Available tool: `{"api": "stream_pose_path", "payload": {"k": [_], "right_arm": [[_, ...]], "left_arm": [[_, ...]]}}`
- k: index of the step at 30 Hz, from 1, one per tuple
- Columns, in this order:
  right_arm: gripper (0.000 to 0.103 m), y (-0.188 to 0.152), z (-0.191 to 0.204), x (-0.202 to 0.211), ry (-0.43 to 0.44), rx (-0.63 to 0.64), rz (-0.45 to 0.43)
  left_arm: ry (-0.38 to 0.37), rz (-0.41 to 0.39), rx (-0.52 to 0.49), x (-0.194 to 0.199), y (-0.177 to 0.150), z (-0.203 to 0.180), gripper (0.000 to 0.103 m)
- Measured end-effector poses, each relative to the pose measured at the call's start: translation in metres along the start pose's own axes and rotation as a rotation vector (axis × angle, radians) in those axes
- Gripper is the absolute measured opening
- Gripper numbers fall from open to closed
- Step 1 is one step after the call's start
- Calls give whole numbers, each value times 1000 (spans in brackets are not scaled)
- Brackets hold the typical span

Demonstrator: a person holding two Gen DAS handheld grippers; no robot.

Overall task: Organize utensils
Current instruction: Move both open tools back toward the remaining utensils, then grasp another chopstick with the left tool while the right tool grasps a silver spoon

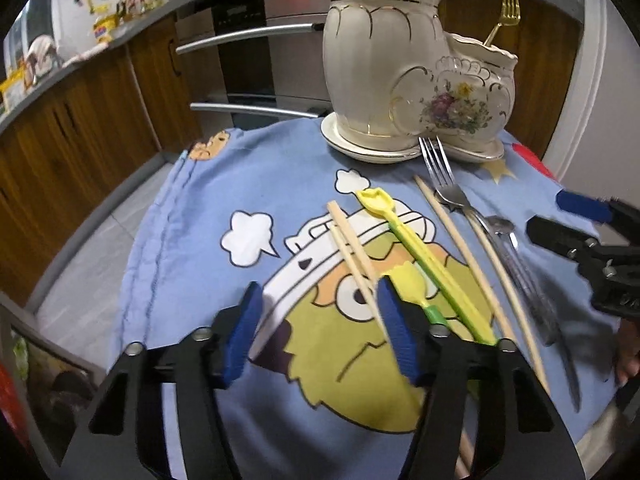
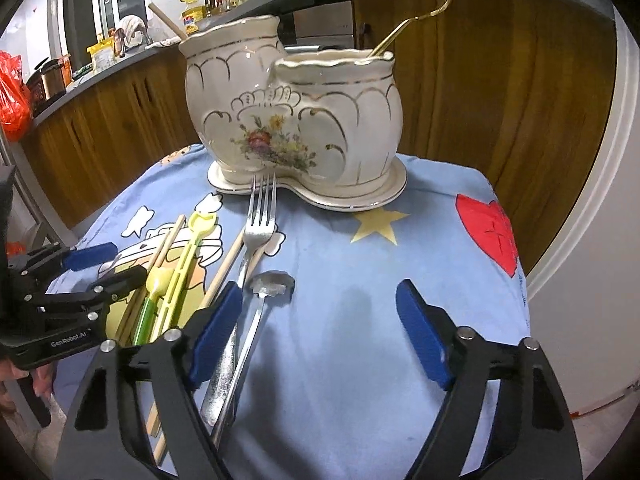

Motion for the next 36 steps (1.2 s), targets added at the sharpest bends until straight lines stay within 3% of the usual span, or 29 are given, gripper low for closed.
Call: {"api": "stream_pose_path", "payload": {"k": [3, 8, 11, 19, 24, 29, 32, 36], "right_arm": [[66, -1, 6, 0, 9, 11, 12], [41, -16, 20, 2, 24, 42, 61], [36, -18, 21, 7, 35, 27, 57], [21, -17, 20, 1, 58, -36, 121], [19, -14, 23, -1, 89, -81, 135], [18, -13, 30, -12, 22, 20, 160], [7, -12, 30, -15, 32, 16, 150], [6, -10, 34, -16, 24, 58, 134]], "left_arm": [[-3, 15, 13, 2, -1, -3, 49], [-29, 65, -49, 3, -2, -14, 22], [-52, 93, -73, 2, -3, -17, 13], [-80, 95, -80, 0, -4, -17, 10], [-75, 112, -74, -2, -3, -17, 10], [-61, 108, -96, -2, -3, -18, 10], [-66, 102, -44, -2, -4, -16, 10], [-23, 101, -61, -3, -5, -19, 10]]}}
Point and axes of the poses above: each gripper's, at about its wrist camera, not at the fingertips, and x roughly against the way its jaws point, z to its left, y to its top, the point moved 9 cm from there along -x, roughly the way its jaws point, and after that the axes turned 10 degrees about x, right-handed, at the moved point
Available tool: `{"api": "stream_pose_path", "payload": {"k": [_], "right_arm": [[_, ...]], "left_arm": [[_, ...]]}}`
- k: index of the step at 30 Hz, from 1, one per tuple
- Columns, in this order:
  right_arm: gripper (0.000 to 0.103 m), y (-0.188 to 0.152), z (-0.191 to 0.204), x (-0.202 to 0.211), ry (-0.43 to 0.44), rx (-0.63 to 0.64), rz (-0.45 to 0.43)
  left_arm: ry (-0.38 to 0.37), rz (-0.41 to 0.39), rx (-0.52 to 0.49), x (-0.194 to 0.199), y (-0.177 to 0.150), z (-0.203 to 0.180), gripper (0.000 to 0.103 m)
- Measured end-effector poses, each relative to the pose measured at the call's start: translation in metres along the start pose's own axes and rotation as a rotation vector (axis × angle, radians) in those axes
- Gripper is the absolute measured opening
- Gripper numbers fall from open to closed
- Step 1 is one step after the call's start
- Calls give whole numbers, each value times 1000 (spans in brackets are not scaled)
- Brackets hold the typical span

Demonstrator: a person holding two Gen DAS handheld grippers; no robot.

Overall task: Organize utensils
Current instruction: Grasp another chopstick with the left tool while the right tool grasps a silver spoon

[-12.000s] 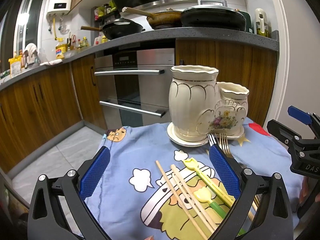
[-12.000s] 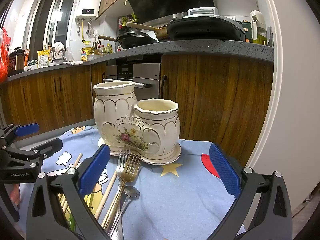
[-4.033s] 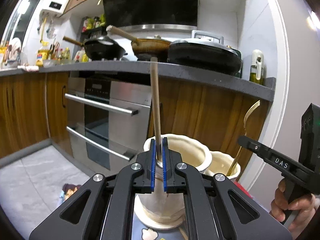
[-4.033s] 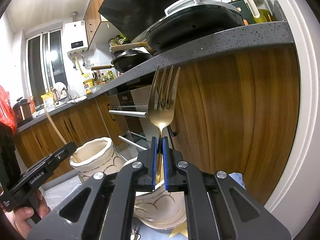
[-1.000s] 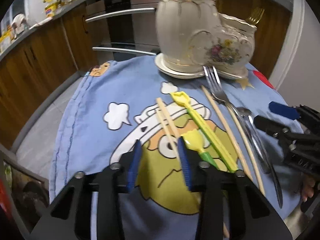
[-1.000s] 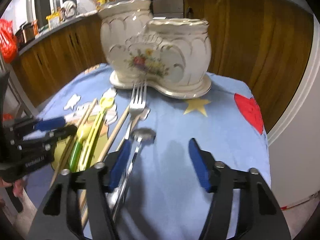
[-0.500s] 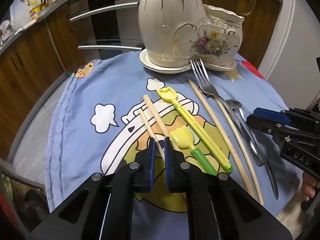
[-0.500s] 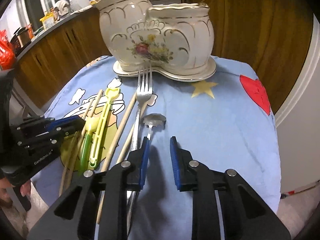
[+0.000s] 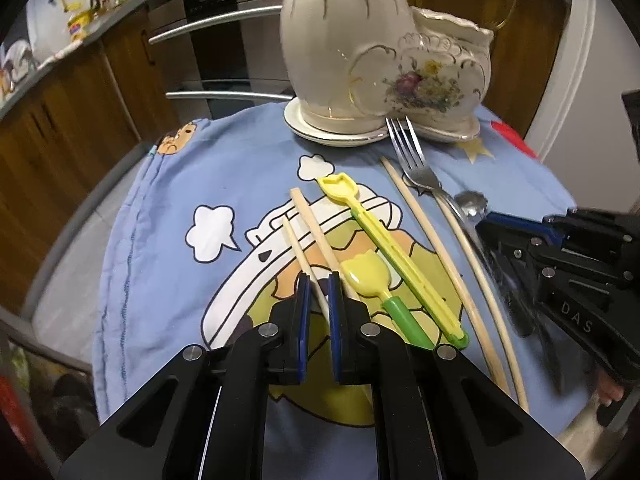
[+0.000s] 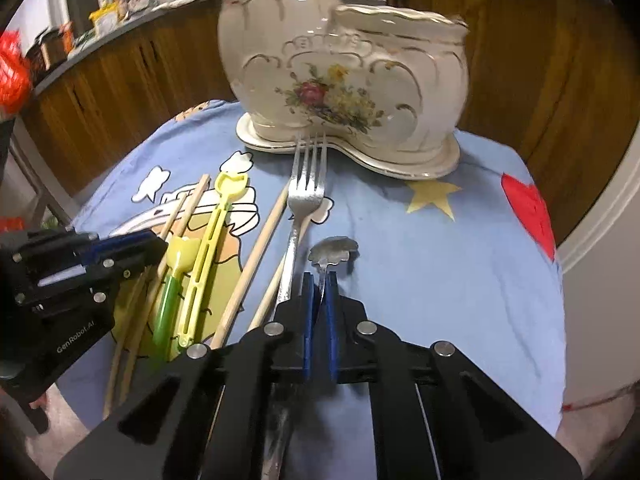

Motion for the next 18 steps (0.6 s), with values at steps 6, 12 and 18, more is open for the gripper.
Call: {"api": "stream_pose_path", "payload": {"k": [6, 12, 18], "right_arm": [[6, 6, 3, -2, 53, 18, 4], [4, 5, 1, 4, 89, 37, 1], [3, 9, -10, 24, 130, 28, -76]], "left_arm": [[48, 94, -27, -5, 5, -4, 10], [35, 74, -114, -4, 3, -4, 9], [-11, 30, -148, -1, 2, -2, 6]]}}
Point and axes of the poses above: each gripper's, at about its wrist camera, not at the fingertips, and x roughly against the way its jaws point, z to its left, y to its top, the point moved 9 cm from there along -x, roughly the way its jaws point, and after that the axes turned 10 degrees about x, right-handed, at the moved point
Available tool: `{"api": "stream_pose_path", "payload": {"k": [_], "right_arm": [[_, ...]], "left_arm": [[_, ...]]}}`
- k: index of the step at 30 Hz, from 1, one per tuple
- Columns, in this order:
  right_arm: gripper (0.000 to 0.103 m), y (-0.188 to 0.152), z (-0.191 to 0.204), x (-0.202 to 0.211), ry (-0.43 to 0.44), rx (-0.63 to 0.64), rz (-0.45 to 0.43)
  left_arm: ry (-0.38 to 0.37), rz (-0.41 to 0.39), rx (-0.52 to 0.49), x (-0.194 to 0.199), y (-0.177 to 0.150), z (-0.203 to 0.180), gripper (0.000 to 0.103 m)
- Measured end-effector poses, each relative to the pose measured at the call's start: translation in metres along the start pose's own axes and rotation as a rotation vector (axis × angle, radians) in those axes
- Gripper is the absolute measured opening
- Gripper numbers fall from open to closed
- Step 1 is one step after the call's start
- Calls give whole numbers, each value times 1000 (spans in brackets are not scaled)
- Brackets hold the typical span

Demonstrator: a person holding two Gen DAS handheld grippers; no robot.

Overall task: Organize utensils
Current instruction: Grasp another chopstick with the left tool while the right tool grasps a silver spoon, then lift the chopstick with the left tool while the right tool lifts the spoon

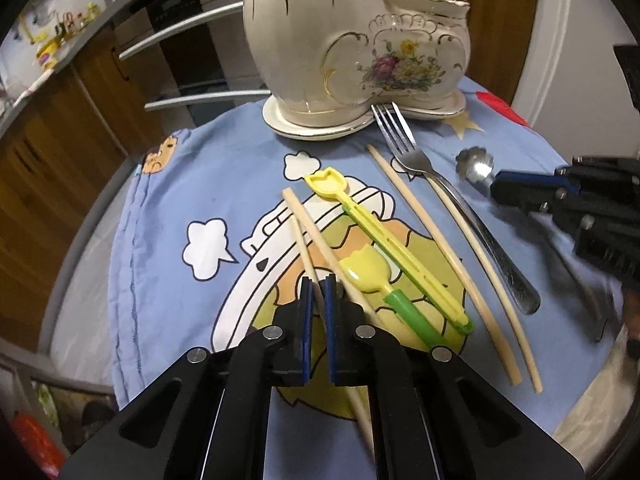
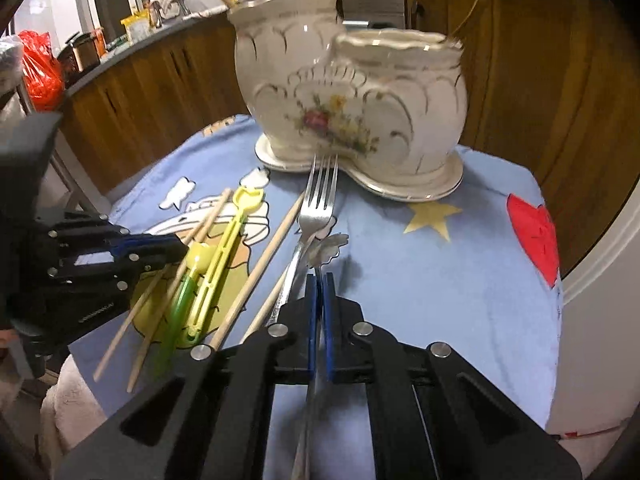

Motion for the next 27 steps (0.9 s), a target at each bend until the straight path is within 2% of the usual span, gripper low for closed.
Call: {"api": "stream_pose_path", "payload": {"k": [5, 10, 16, 18, 22, 27], "right_arm": [[3, 6, 3, 24, 4, 12, -122], [3, 18, 0, 48, -19, 11, -237], [3, 55, -9, 84, -54, 9, -417], [3, 73, -15, 100, -75, 5, -481], [3, 117, -29, 127, -139, 11, -618], [3, 168, -54, 140, -191, -59, -757]], "left_arm": [[-83, -94, 58, 12, -2, 14, 4], [-137, -208, 73, 34, 17, 23, 4], [-238, -443, 89, 88, 54, 29, 4], [-252, -525, 101, 106, 71, 32, 4], [-315, -661, 187, 138, 120, 47, 4], [-383, -783, 305, 141, 189, 64, 4]]}}
Point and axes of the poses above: each gripper's, at about its wrist camera, not at the fingertips, and x roughly against the way its jaws point, z to its left, y to its top, the point moved 9 cm from there along -x, roughly the way its jaws point, and after that the axes turned 10 degrees about x, right-handed, at the moved point
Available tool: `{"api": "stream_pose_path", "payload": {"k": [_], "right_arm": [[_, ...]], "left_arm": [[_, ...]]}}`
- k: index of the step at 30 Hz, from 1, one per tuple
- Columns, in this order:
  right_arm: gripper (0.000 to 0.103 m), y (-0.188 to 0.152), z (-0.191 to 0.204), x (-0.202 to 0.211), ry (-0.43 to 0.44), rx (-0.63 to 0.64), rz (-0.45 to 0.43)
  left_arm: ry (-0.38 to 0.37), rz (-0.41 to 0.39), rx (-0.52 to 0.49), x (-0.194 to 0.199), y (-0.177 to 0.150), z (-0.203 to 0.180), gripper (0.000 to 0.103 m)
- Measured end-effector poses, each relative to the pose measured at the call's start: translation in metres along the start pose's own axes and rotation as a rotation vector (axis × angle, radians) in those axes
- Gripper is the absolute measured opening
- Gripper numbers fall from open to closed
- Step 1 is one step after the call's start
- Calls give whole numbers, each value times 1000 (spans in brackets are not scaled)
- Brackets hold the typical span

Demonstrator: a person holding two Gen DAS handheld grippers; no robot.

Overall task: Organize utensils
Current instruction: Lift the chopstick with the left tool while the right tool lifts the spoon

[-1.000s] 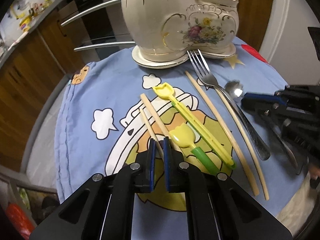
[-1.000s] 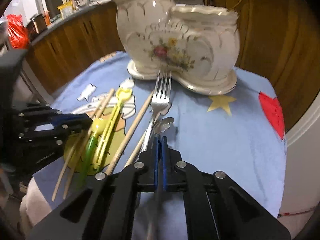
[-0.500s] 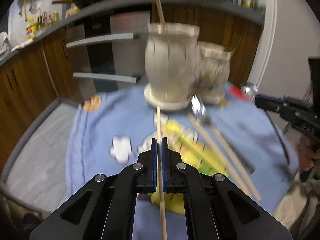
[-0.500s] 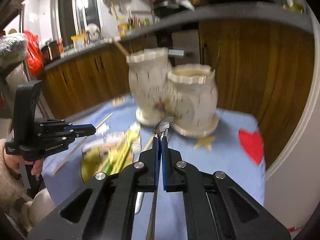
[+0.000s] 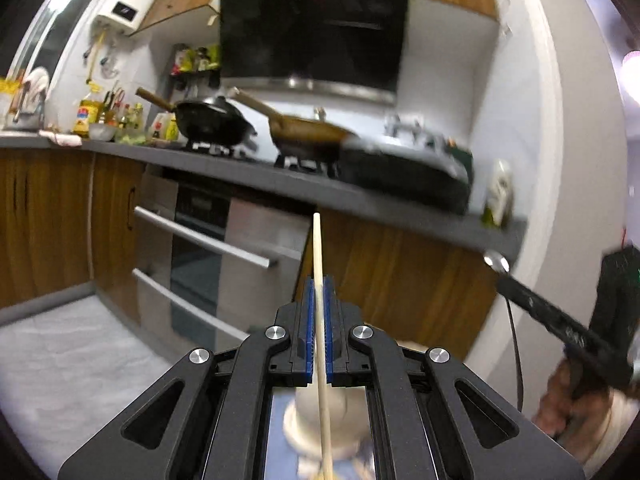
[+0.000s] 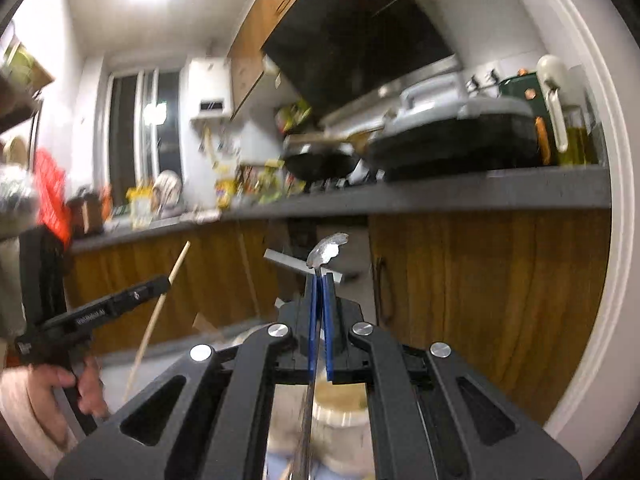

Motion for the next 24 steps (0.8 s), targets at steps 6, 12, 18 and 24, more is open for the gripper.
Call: {"api": "stream_pose_path", "payload": {"k": [6, 12, 18, 24], "right_arm": [[3, 31, -36, -26, -50, -56, -84], [3, 32, -68, -49, -76, -58, -86], [3, 12, -81, -86, -27, -85, -61], [3, -1, -71, -106, 10, -57, -49]], "left_arm": [[-54, -58, 97, -49, 30, 11, 4], [-81, -71, 100, -79, 37, 11, 4], [-109, -71, 103, -101, 35, 6, 4], [-137, -63, 111, -112, 31, 4, 4]]}}
Point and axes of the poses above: each gripper's, at about its wrist camera, not at the fingertips, and x roughly against the way its jaws point, z to its left, y to its top, the point moved 9 cm from there along -x, roughly the way its jaws point, and after that the axes turned 10 degrees about x, right-handed, at the moved point
